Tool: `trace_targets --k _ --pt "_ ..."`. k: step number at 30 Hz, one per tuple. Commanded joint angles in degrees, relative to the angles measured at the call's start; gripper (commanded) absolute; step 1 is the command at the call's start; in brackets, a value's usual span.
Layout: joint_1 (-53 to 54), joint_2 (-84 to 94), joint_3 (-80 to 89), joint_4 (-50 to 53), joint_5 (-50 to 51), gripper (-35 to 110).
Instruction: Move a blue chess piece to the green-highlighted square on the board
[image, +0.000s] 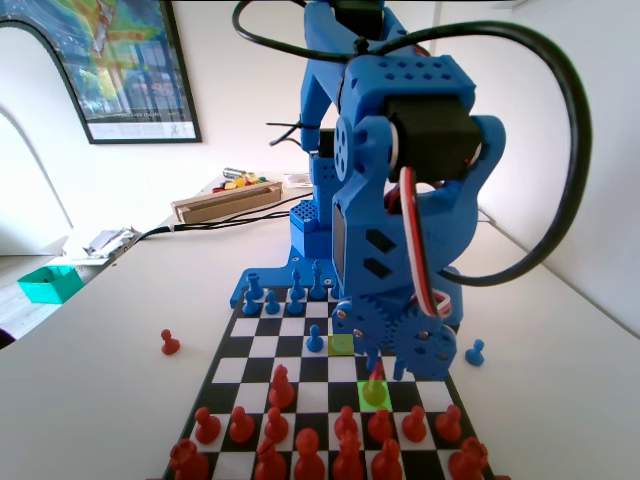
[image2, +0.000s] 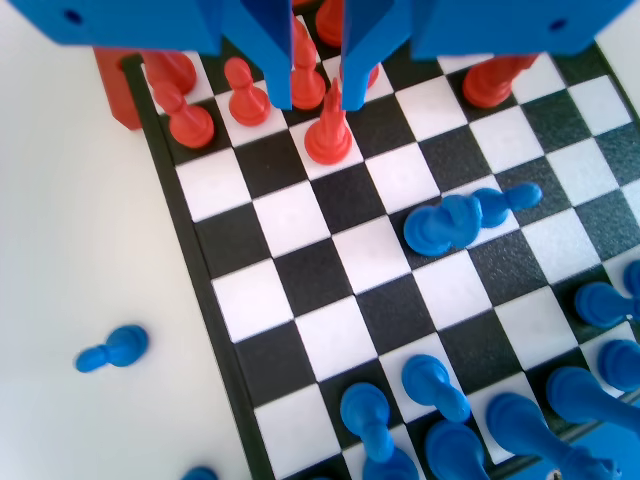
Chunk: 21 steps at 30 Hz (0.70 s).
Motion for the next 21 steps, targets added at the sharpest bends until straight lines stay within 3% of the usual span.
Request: trace_targets --k 1,21 --pt "-0.09 1.93 -0.26 0.53 -1.32 11" --pt "0.35 0.26 0.00 -0.35 -2.02 11"
